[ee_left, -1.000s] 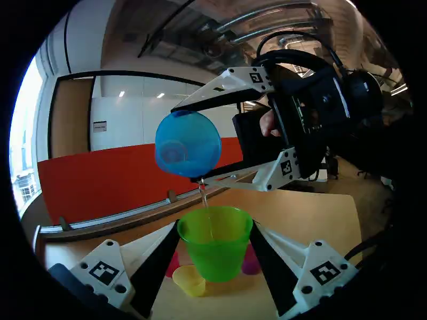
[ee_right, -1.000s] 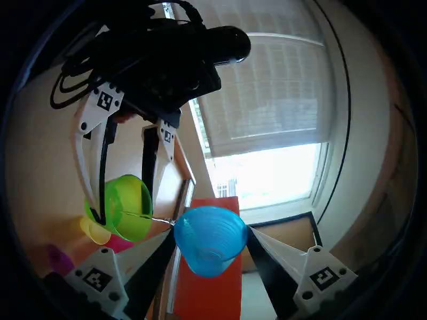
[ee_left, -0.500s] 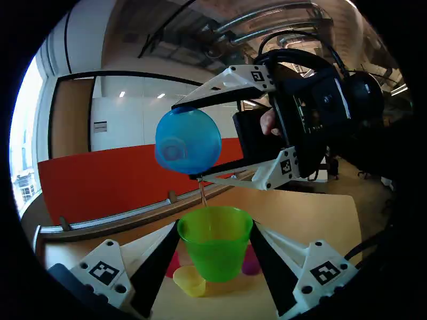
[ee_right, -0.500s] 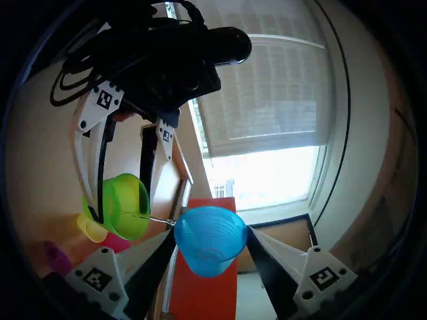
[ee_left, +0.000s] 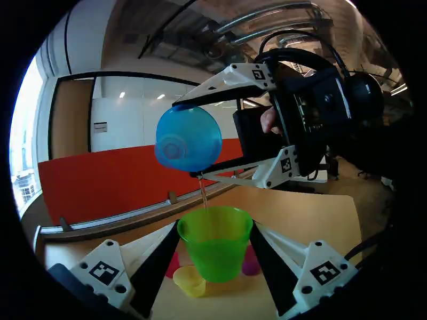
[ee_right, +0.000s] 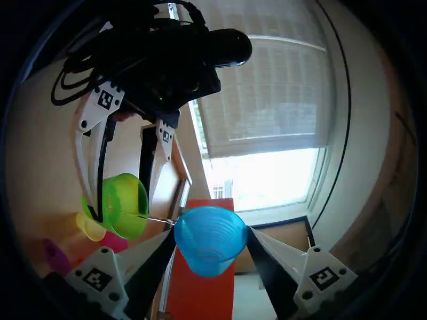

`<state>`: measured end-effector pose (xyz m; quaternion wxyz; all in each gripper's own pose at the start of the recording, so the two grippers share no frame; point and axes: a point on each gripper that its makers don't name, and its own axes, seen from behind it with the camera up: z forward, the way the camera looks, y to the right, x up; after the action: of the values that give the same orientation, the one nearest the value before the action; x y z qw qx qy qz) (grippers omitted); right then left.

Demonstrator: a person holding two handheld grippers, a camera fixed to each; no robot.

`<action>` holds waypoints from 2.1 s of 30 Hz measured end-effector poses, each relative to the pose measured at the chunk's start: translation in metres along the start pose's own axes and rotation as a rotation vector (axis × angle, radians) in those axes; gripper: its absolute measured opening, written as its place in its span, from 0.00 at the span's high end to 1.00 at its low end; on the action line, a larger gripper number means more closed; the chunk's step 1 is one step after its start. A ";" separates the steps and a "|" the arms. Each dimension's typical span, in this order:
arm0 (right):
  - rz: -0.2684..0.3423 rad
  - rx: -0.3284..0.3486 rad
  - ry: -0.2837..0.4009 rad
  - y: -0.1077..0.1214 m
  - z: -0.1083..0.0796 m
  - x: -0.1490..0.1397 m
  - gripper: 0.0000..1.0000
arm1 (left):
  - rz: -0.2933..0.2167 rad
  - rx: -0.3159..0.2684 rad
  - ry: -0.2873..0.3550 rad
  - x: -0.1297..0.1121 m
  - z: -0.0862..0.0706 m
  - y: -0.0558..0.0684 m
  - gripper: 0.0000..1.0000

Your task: Pour water

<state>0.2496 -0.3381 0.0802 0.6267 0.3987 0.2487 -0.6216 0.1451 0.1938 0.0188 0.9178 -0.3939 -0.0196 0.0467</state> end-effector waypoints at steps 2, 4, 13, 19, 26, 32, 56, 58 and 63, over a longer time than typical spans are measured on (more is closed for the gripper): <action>-0.001 0.000 0.000 0.000 0.000 0.001 0.06 | 0.001 0.001 0.000 0.001 0.000 0.000 0.11; -0.003 0.000 0.001 0.000 0.000 0.002 0.06 | 0.001 0.001 0.001 0.001 0.000 0.000 0.11; -0.021 0.000 0.001 -0.001 -0.001 0.006 0.06 | 0.000 0.004 0.005 0.001 0.000 -0.001 0.11; -0.036 -0.002 -0.001 -0.001 -0.001 0.009 0.06 | 0.001 0.006 0.005 0.001 0.000 -0.001 0.11; -0.049 -0.004 -0.001 0.000 -0.003 0.012 0.06 | -0.002 0.007 0.011 0.003 0.001 -0.001 0.11; -0.057 -0.005 -0.001 0.000 -0.004 0.012 0.06 | -0.002 0.007 0.012 0.003 0.000 0.000 0.11; -0.093 -0.005 -0.006 0.001 -0.005 0.010 0.06 | 0.001 0.011 0.018 0.005 0.002 -0.002 0.11; -0.096 -0.006 -0.006 0.001 -0.005 0.011 0.06 | 0.002 0.011 0.018 0.005 0.002 -0.002 0.11; -0.104 -0.005 -0.006 0.001 -0.006 0.013 0.06 | 0.001 0.012 0.022 0.005 0.002 -0.002 0.11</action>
<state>0.2535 -0.3406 0.0665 0.5953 0.3817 0.2690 -0.6539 0.1499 0.1944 0.0214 0.9203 -0.3886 -0.0092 0.0430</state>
